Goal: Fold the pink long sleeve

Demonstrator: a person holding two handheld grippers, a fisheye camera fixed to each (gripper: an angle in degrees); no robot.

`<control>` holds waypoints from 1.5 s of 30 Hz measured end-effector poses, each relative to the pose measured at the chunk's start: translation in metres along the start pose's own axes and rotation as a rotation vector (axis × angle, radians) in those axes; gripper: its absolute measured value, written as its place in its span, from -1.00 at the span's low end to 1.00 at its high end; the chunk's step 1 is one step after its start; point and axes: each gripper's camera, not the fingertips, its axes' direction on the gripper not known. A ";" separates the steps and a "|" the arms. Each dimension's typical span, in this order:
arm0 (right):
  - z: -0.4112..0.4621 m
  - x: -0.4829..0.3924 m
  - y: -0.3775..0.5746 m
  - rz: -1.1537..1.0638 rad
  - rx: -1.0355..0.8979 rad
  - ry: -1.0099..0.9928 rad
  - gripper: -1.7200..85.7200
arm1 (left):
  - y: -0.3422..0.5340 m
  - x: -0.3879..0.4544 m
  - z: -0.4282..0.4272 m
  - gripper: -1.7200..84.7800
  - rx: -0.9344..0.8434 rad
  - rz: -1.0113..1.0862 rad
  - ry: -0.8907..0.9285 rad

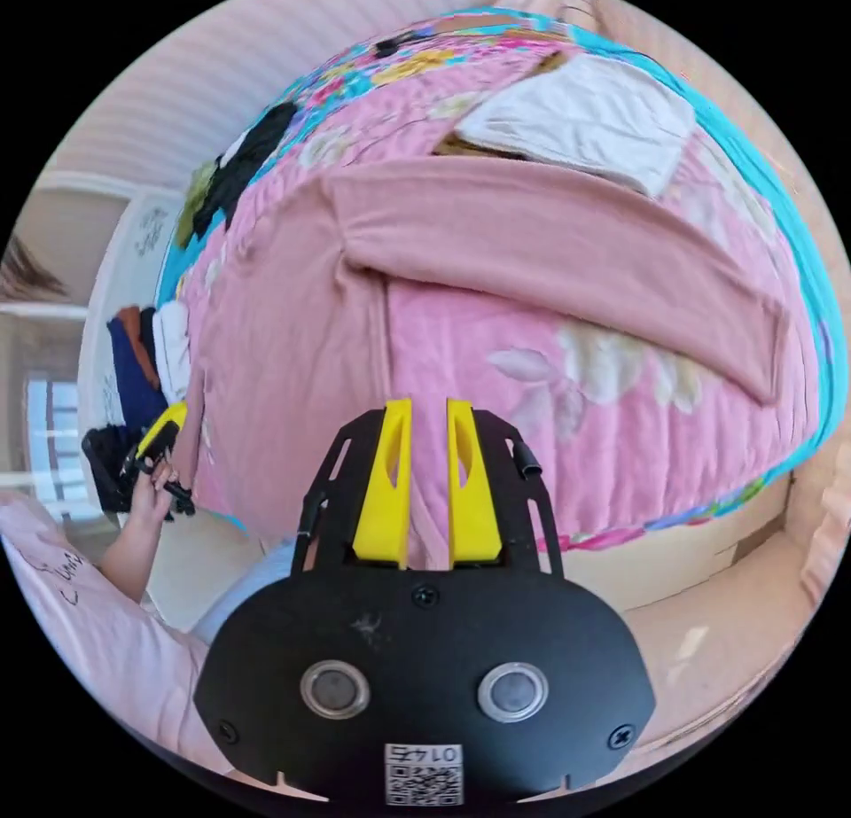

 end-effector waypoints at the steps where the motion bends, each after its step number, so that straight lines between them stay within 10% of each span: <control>1: -0.017 0.029 0.007 0.076 0.061 -0.007 -0.80 | -0.015 0.007 0.013 -0.84 0.001 0.047 0.015; 17: -0.135 0.260 -0.038 0.280 0.404 0.122 -0.69 | -0.269 0.134 0.354 -0.78 -0.287 0.408 -0.043; 27: -0.153 0.322 -0.030 0.238 0.377 -0.093 -0.91 | -0.285 0.116 0.371 -0.97 -0.211 0.385 0.046; 37: -0.141 0.173 0.034 -0.330 0.031 -0.856 -0.93 | -0.242 0.027 0.248 -0.98 0.007 0.153 0.187; 45: -0.060 0.031 0.081 -0.685 -0.383 -0.832 -0.93 | -0.149 -0.065 0.201 -0.98 -0.112 -0.105 -0.008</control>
